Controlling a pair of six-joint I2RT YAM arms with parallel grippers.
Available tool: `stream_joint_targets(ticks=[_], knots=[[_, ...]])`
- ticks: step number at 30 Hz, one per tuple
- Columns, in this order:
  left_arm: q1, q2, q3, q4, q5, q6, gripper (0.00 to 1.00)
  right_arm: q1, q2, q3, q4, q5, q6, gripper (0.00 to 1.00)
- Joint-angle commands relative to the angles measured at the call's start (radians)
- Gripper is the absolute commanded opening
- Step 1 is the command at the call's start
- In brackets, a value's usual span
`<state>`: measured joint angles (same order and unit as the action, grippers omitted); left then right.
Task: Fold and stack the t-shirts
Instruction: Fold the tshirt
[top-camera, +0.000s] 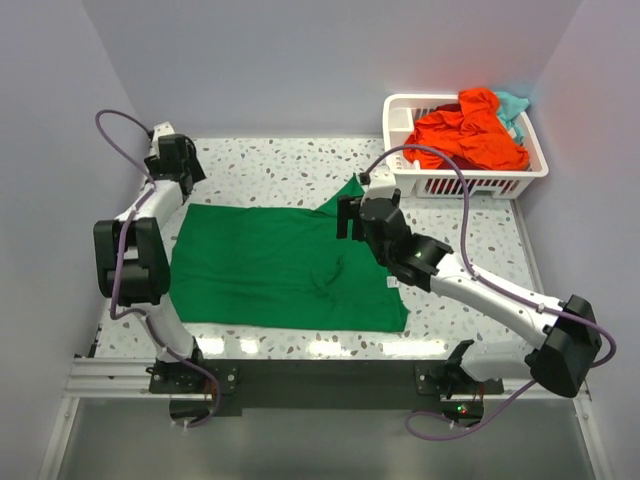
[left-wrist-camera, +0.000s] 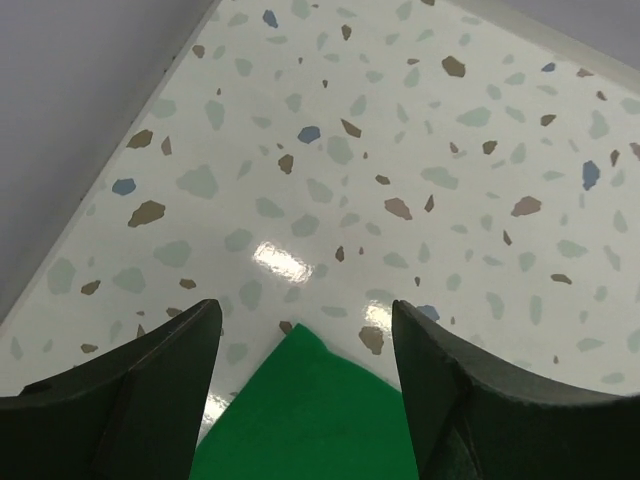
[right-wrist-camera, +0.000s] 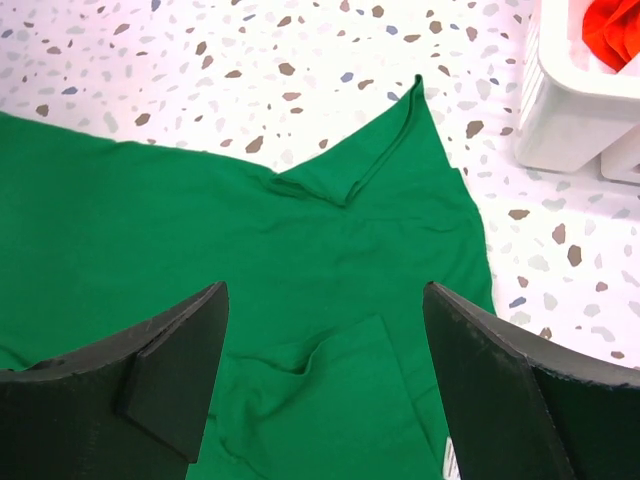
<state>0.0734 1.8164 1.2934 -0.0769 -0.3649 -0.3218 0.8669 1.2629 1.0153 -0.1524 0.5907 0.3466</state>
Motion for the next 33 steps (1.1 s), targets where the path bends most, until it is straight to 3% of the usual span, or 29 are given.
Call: stream_joint_targets(ticks=[1, 8, 20, 33], knots=[[0.038, 0.041, 0.052, -0.069, 0.049, 0.052, 0.72, -0.054, 0.01, -0.007, 0.079, -0.08, 0.008, 0.82], [0.048, 0.148, 0.07, -0.089, 0.081, 0.067, 0.66, -0.114, -0.003, -0.049, 0.077, -0.143, 0.015, 0.82], [0.068, 0.213, 0.069, -0.067, 0.106, 0.064, 0.65, -0.121, 0.009, -0.064, 0.083, -0.173, 0.022, 0.82], [0.071, 0.222, 0.06, -0.063, 0.173, 0.067, 0.49, -0.127, 0.088, -0.029, 0.083, -0.193, 0.02, 0.82]])
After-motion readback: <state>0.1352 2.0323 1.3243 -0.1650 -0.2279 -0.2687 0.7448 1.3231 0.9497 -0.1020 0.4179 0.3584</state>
